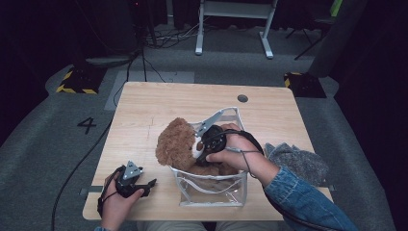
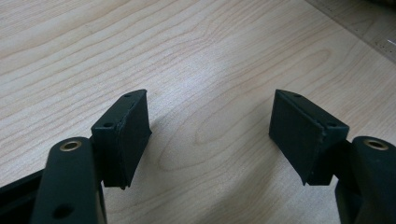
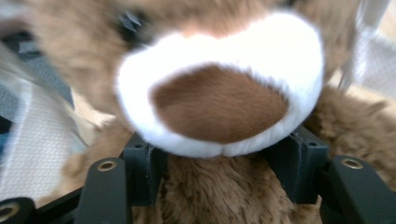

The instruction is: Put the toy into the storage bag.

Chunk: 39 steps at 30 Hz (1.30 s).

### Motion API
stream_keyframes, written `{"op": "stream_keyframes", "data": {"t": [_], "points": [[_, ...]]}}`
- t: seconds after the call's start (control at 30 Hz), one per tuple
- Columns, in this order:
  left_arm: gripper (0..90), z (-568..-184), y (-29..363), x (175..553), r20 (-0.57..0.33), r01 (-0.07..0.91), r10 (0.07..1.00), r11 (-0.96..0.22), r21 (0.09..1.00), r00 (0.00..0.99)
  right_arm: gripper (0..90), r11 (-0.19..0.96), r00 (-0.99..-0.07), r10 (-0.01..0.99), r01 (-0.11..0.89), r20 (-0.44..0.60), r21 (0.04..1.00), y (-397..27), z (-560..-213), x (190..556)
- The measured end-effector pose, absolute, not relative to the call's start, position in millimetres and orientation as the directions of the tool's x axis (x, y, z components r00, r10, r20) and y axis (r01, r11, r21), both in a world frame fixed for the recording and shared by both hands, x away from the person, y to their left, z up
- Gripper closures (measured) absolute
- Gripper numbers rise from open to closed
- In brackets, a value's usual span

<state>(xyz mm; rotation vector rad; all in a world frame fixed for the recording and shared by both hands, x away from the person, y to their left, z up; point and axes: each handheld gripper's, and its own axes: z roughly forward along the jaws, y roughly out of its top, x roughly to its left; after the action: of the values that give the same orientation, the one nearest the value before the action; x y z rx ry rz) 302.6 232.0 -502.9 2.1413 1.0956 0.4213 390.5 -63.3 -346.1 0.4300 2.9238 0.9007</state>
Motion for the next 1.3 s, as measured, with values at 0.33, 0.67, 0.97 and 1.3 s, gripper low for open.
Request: {"op": "stream_keyframes", "data": {"t": [0.33,0.67,0.97,1.3], "points": [[28.9,-503,232,303,-0.022,0.583,0.806,-0.409,0.702,0.592,39.4,0.724,-0.943,0.314,0.313,0.11,0.614,-75,-332,391],[28.9,-503,232,302,-0.021,0.584,0.807,-0.409,0.702,0.59,39.6,0.679,-0.92,0.361,0.373,0.155,0.632,-80,-334,397],[28.4,-503,229,305,-0.022,0.584,0.804,-0.412,0.7,0.594,39.6,0.64,-0.961,0.252,0.256,0.117,0.725,-92,-334,390],[28.4,-503,229,305,-0.025,0.586,0.801,-0.415,0.696,0.598,40.1,0.425,-0.949,0.3,0.221,0.094,0.878,-101,-294,384]]}}
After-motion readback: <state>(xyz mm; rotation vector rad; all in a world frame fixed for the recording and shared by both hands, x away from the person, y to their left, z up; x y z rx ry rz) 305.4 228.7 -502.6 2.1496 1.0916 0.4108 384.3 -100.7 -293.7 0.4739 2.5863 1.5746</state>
